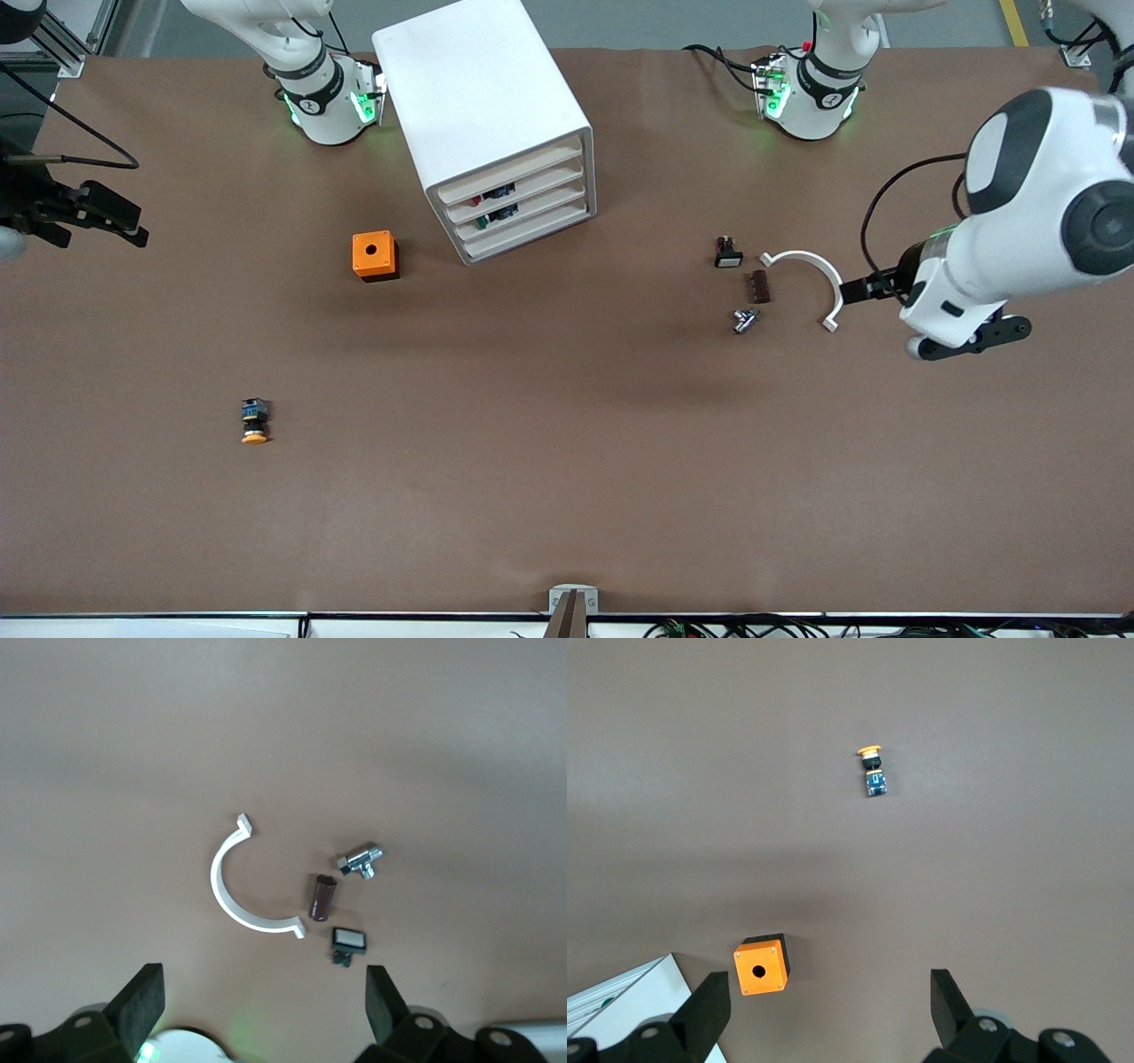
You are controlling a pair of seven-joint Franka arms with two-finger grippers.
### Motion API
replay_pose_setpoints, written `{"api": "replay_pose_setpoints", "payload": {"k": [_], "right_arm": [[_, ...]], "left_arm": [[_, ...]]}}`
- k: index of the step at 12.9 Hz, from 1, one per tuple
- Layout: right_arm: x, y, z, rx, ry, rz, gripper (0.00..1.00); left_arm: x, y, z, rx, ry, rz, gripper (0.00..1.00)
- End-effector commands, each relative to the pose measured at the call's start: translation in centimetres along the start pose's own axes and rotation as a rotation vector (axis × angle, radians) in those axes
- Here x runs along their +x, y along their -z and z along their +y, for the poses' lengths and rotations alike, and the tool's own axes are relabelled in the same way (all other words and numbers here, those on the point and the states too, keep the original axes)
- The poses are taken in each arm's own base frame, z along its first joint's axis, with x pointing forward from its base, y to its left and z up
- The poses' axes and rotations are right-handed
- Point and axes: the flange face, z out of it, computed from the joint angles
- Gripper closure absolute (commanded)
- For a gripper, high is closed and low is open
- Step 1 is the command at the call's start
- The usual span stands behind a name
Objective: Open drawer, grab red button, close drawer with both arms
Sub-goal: 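Reach the left gripper toward the white cabinet's drawer front, then grasp the drawer handle with the left gripper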
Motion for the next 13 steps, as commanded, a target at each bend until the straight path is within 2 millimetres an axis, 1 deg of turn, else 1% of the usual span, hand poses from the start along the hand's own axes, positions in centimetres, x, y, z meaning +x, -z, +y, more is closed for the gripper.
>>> {"api": "replay_pose_setpoints", "payload": {"k": [1, 3, 4, 5, 6, 7, 8, 9, 10, 11, 12, 13], "right_arm": [[-0.4, 0.4, -0.1, -0.003, -0.012, 0.0, 0.0], [-0.4, 0.4, 0.0, -0.003, -0.014, 0.0, 0.0], [-0.4, 0.4, 0.0, -0.003, -0.014, 0.0, 0.0], [-0.4, 0.4, 0.0, -0.003, -0.014, 0.0, 0.0], [-0.4, 0.4, 0.0, -0.003, -0.014, 0.0, 0.0], [-0.4, 0.4, 0.0, -0.002, -0.014, 0.0, 0.0], [-0.4, 0.4, 0.0, -0.003, -0.014, 0.0, 0.0], [-0.4, 0.4, 0.0, -0.003, -0.014, 0.0, 0.0], [-0.4, 0.3, 0.0, -0.002, -0.014, -0.001, 0.0], [-0.4, 0.4, 0.1, -0.003, -0.015, 0.0, 0.0], [-0.4, 0.4, 0.0, -0.003, -0.014, 0.0, 0.0], [-0.4, 0.4, 0.1, -0.003, -0.015, 0.0, 0.0]], "left_arm": [[0.2, -1.5, 3.0, -0.013, 0.159, -0.056, 0.0], [0.4, -4.5, 5.7, -0.033, 0.302, -0.15, 0.0], [0.4, -5.3, 7.5, -0.031, 0.366, -0.166, 0.0], [0.2, -5.9, 9.4, -0.041, 0.482, -0.2, 0.0], [0.4, -6.6, 10.8, -0.037, 0.596, -0.227, 0.0], [-0.1, -7.3, 12.9, -0.028, 0.65, -0.229, 0.0], [-0.6, -8.5, 14.6, -0.013, 0.714, -0.257, 0.0], [-1.2, -9.9, 16.3, 0.0, 0.815, -0.315, 0.0], [-1.2, -11.3, 17.1, 0.013, 0.934, -0.389, 0.0], [-1.8, -12.5, 18.2, 0.038, 1.002, -0.442, 0.0], [-2.8, -14.1, 20.0, 0.077, 1.064, -0.491, 0.0], [-3.4, -15.6, 21.2, 0.12, 1.157, -0.551, 0.0]]}}
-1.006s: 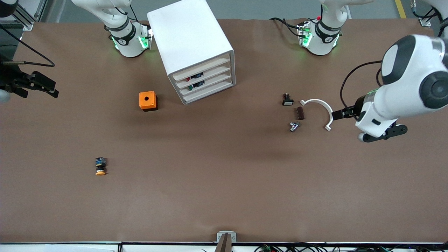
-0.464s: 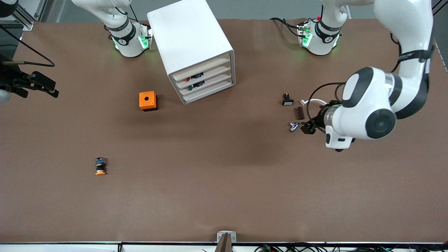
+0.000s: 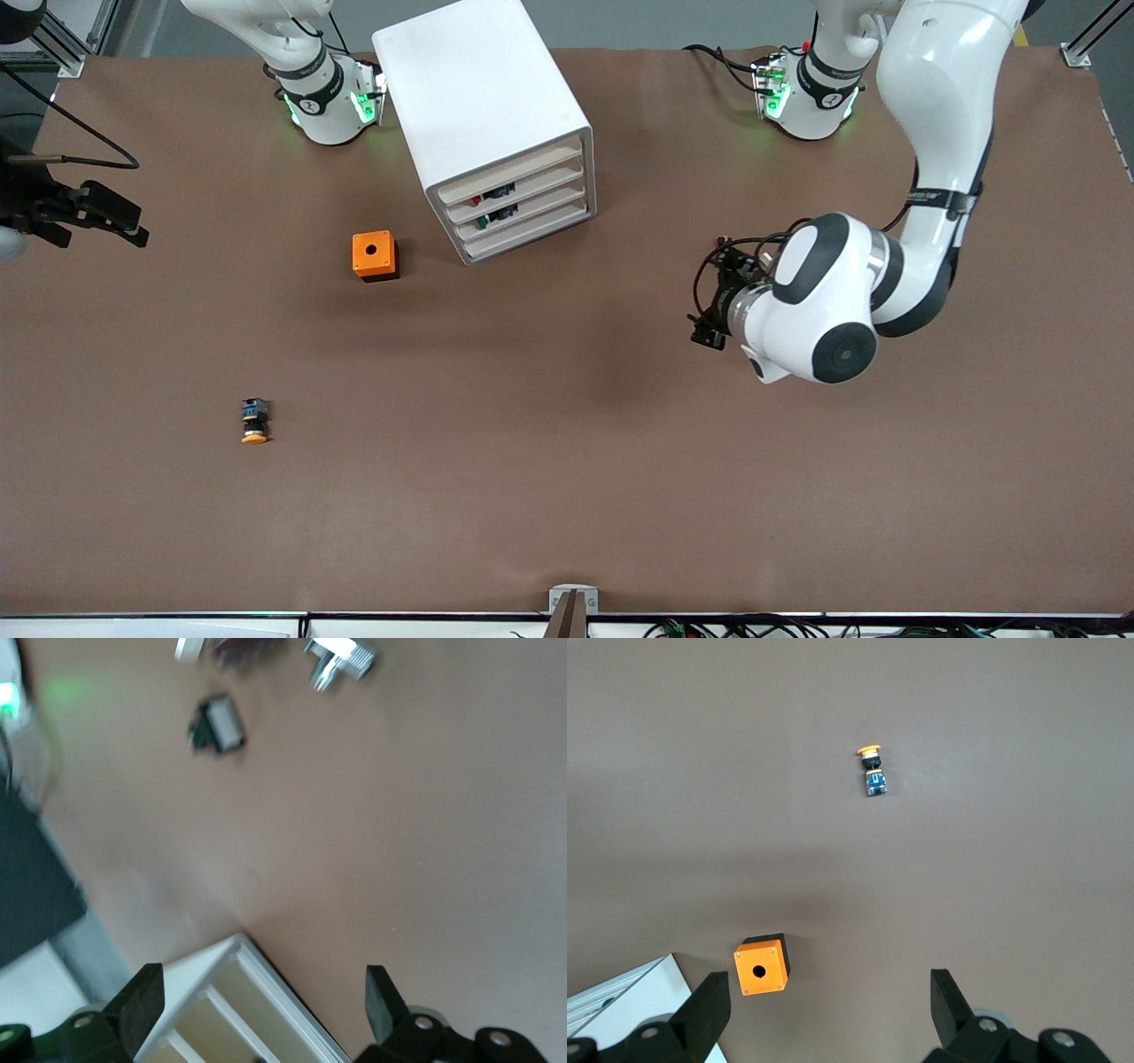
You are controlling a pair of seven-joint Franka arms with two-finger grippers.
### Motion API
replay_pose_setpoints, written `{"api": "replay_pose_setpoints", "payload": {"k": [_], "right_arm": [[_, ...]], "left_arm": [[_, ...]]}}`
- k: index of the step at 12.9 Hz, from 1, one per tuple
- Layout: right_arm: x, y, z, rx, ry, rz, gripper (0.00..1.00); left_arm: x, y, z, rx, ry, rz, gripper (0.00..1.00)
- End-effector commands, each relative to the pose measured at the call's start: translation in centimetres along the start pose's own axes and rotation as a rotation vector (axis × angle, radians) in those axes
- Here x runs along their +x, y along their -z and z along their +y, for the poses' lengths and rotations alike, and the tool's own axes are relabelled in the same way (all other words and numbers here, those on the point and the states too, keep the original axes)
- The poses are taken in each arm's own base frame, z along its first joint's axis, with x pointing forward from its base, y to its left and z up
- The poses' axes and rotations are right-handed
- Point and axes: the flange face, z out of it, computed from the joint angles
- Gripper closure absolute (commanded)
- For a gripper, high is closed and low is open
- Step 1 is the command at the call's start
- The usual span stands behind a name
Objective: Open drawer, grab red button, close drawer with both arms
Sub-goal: 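Grasp the drawer handle with the left gripper, then pull the drawer open with the left gripper while the right gripper approaches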
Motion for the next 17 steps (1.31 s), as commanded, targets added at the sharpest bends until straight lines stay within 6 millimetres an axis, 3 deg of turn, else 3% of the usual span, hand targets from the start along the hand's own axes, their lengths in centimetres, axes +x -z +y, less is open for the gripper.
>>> {"api": "replay_pose_setpoints", "payload": {"k": [1, 3, 5, 9, 11, 13, 17], "right_arm": [[-0.4, 0.4, 0.1, -0.003, -0.013, 0.001, 0.0], [-0.4, 0.5, 0.0, -0.003, -0.012, 0.002, 0.0], [-0.4, 0.5, 0.0, -0.003, -0.012, 0.002, 0.0], [0.9, -0.6, 0.7, -0.005, -0.012, 0.019, 0.0], [1.9, -2.2, 2.2, 0.001, 0.041, -0.002, 0.0], [2.0, -2.4, 2.1, 0.007, 0.058, -0.004, 0.0], [2.2, -3.5, 1.2, 0.065, -0.126, -0.036, 0.0]], "left_arm": [[-1.6, -3.7, 1.9, 0.102, 0.244, -0.105, 0.0], [-3.7, -7.2, 2.5, 0.193, 0.364, -0.157, 0.0], [-4.9, -8.3, 2.5, 0.262, 0.441, -0.225, 0.02], [-8.5, -13.0, 2.4, 0.439, 0.652, -0.282, 0.15], [-9.9, -14.9, 2.1, 0.473, 0.695, -0.253, 0.23], [-11.8, -17.3, 1.8, 0.545, 0.705, -0.287, 0.4], [-14.5, -21.9, 0.6, 0.596, 0.692, -0.236, 0.4]]}}
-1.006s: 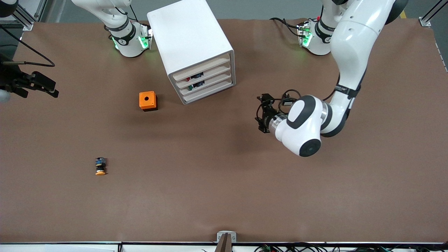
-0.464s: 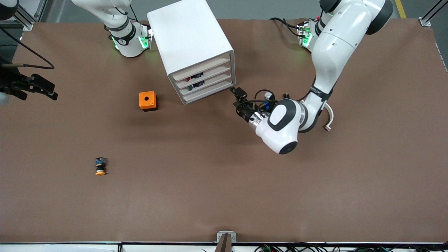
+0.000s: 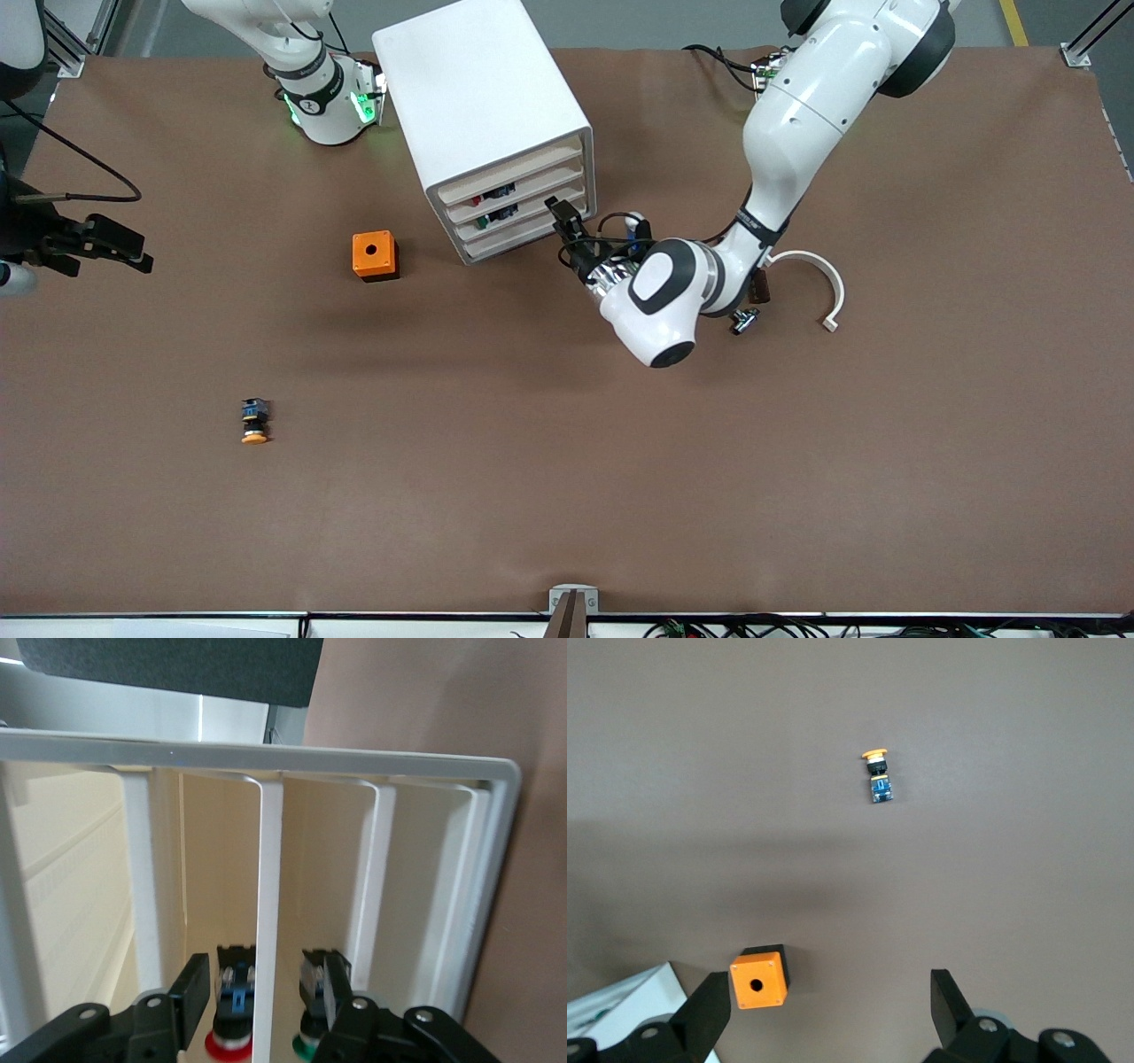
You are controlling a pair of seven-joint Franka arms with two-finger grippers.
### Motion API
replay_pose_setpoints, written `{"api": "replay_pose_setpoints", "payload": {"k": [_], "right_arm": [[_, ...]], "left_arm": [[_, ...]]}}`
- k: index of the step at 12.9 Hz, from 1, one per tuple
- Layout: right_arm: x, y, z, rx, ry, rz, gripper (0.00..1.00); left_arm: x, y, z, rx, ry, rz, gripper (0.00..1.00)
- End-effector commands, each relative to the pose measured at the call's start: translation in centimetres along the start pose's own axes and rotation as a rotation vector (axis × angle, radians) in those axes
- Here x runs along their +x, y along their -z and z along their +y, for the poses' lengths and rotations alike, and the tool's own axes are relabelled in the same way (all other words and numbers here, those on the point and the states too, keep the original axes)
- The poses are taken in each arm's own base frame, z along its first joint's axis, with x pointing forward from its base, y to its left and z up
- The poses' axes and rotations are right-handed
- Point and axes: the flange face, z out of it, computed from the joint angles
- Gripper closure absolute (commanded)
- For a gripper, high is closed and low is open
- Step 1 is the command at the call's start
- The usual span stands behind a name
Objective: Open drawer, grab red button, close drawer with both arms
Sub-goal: 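Pull the drawer open with the left gripper while the right gripper approaches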
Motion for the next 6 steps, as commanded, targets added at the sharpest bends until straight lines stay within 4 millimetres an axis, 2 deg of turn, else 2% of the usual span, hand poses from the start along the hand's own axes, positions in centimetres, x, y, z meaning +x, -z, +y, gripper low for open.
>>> {"api": "replay_pose_setpoints", "payload": {"k": [1, 2, 3, 4, 6], "right_arm": [[-0.2, -0.2, -0.9, 0.021, -0.158, -0.017, 0.0], [-0.1, -0.6, -2.0, 0.019, -0.205, -0.027, 0.0], [0.0, -1.3, -3.3, 0.015, -0.253, -0.045, 0.0], [0.1, -1.7, -4.5, 0.01, -0.313, -0.055, 0.0], [0.3, -3.1, -7.1, -0.005, -0.396, -0.084, 0.0]], "left_arm": [[-0.9, -2.4, 0.1, 0.028, 0.019, 0.02, 0.4], [-1.1, -3.5, -0.1, 0.025, 0.014, 0.036, 0.44], [-1.2, -4.8, 0.0, 0.026, 0.016, 0.057, 0.54], [-1.3, -5.1, 0.0, 0.019, 0.017, 0.059, 0.63], [-1.2, -4.6, 0.2, 0.02, 0.021, 0.048, 0.94]]}}
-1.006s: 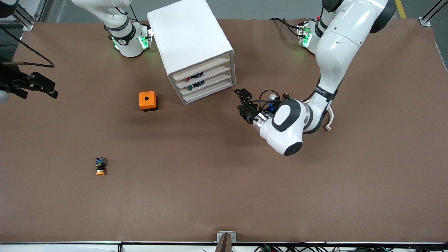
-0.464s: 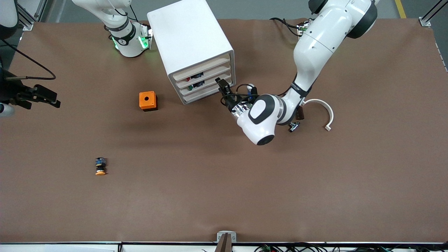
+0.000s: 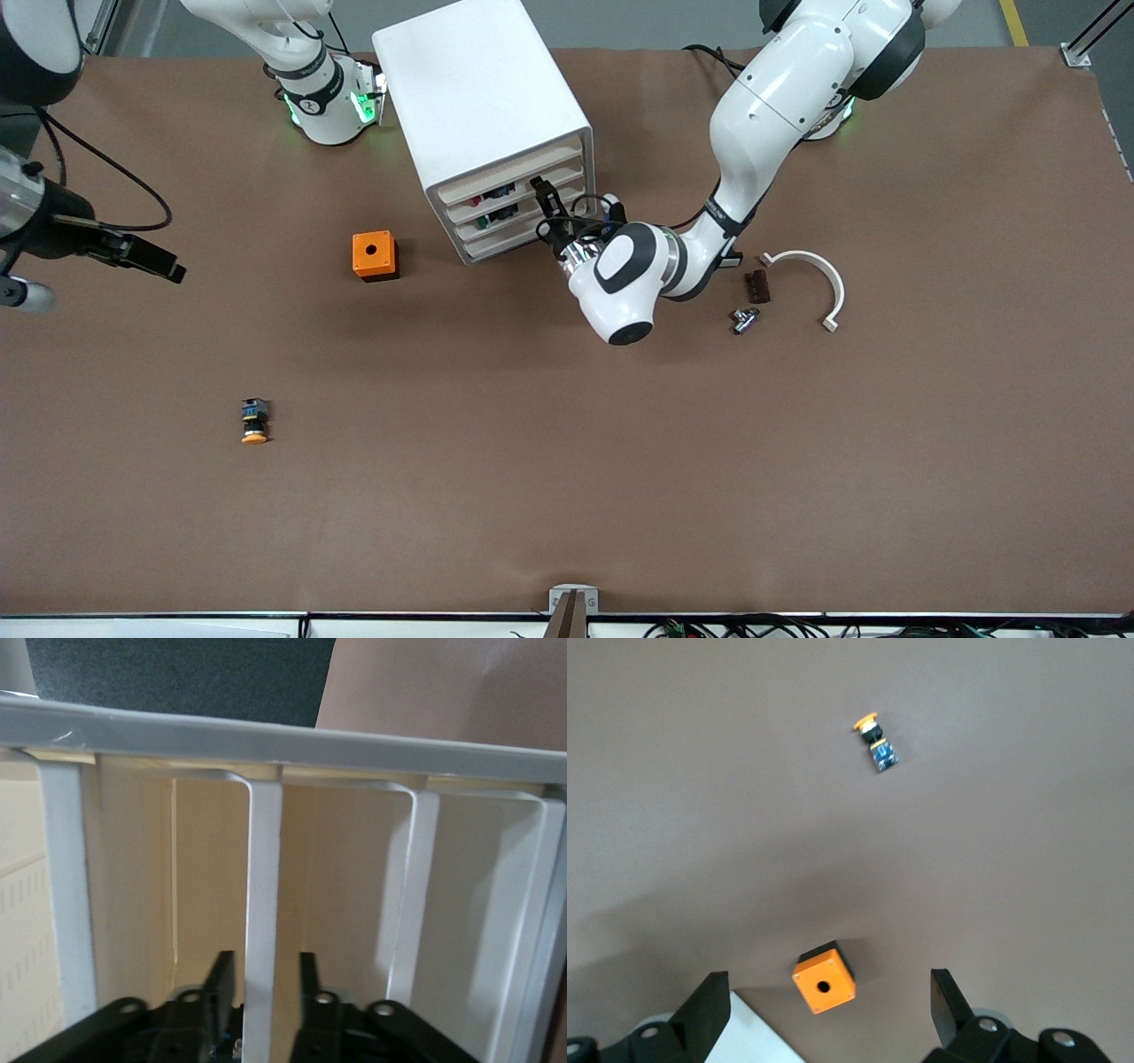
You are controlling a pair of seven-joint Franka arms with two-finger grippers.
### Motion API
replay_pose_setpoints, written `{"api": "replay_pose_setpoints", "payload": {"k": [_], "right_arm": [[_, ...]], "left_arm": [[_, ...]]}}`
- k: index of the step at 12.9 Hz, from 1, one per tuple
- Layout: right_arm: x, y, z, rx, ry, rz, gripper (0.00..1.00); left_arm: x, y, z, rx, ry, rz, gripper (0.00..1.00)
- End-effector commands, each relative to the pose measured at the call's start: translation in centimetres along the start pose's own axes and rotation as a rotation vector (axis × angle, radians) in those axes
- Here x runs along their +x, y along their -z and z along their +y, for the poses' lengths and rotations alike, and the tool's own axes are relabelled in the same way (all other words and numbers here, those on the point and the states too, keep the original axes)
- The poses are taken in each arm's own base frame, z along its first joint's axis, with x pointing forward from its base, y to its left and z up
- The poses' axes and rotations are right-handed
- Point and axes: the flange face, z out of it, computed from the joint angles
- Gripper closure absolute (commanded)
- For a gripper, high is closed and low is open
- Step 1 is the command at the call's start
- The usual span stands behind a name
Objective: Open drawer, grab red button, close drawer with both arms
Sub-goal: 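Pull the drawer open with the left gripper while the right gripper approaches, then grasp the red push button inside the drawer with the right gripper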
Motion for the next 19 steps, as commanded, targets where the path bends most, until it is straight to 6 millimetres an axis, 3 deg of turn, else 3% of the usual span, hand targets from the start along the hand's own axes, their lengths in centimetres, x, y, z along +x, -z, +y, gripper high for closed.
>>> {"api": "replay_pose_setpoints", "payload": {"k": [1, 3, 7, 9, 11, 12, 14, 16, 17, 18, 19], "right_arm": [[-0.7, -1.7, -3.0, -0.008, -0.103, -0.038, 0.0], [-1.4, -2.4, -5.1, -0.017, -0.151, -0.051, 0.0], [-3.6, -4.7, -10.4, -0.028, -0.256, -0.099, 0.0], [-5.2, -5.6, -13.9, -0.014, -0.317, -0.097, 0.0], [-7.4, -6.9, -18.3, -0.012, -0.38, -0.077, 0.0], [-8.2, -7.8, -20.1, -0.009, -0.426, -0.068, 0.0], [-10.6, -9.4, -24.3, 0.01, -0.523, -0.046, 0.0], [-12.6, -11.7, -27.7, 0.024, -0.576, -0.033, 0.0], [-13.3, -12.8, -29.1, 0.033, -0.598, -0.027, 0.0], [-14.1, -14.4, -30.5, 0.045, -0.622, -0.021, 0.0], [-14.7, -15.6, -31.6, 0.06, -0.647, -0.014, 0.0]], "left_arm": [[-0.2, 1.2, 0.1, 0.004, 0.016, -0.029, 1.0], [0.2, 2.8, 0.5, -0.002, 0.014, -0.051, 1.0], [3.4, 13.9, 2.0, -0.025, 0.023, -0.213, 1.0], [4.2, 18.1, 1.7, -0.068, -0.023, -0.272, 1.0], [4.8, 19.6, 2.2, -0.097, -0.055, -0.295, 0.97], [4.8, 20.0, 2.4, -0.116, -0.057, -0.316, 0.85], [4.6, 19.9, 2.7, -0.125, -0.055, -0.322, 0.31], [4.9, 20.5, 2.3, -0.135, -0.058, -0.328, 0.01], [5.1, 21.1, 2.3, -0.142, -0.058, -0.336, 0.01], [6.0, 23.2, 2.4, -0.177, -0.054, -0.361, 0.01], [6.7, 24.2, 2.5, -0.22, -0.064, -0.352, 0.01]]}}
